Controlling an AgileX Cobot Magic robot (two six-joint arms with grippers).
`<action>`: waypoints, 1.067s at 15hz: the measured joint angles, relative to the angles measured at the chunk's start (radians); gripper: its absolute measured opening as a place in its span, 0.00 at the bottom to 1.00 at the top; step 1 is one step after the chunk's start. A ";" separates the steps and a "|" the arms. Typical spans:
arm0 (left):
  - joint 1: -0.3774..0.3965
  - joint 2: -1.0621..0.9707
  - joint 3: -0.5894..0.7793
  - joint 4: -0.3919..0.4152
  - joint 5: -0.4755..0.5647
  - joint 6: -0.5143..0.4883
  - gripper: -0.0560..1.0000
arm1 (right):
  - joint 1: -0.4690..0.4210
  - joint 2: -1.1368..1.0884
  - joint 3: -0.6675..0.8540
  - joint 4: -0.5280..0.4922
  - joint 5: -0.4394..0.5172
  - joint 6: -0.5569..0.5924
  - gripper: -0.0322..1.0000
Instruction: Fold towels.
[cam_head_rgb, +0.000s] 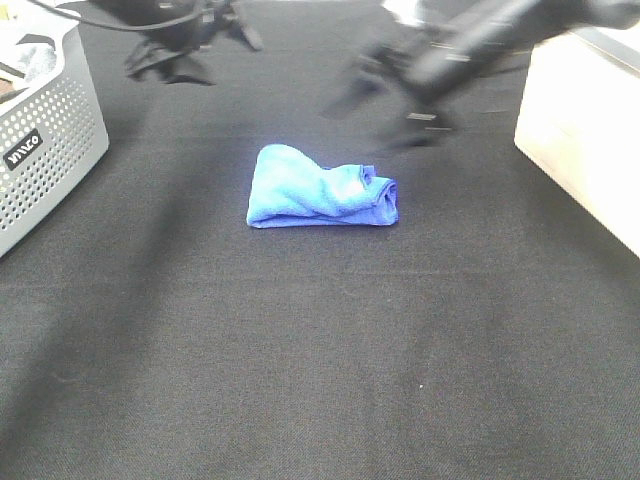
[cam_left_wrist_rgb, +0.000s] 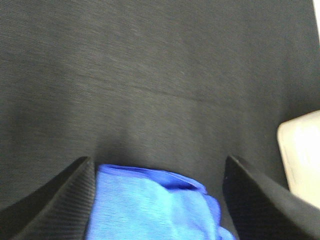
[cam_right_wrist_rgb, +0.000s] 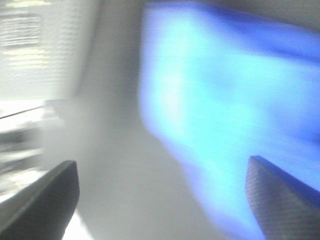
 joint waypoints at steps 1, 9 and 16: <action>0.003 0.000 0.000 0.010 0.007 0.000 0.70 | 0.018 0.016 0.000 0.039 -0.018 -0.021 0.85; 0.004 0.000 0.000 0.024 0.032 0.000 0.71 | -0.033 0.128 0.000 0.010 -0.122 -0.027 0.85; 0.004 0.000 0.000 0.026 0.046 0.000 0.71 | -0.106 0.129 0.000 -0.085 -0.107 0.001 0.85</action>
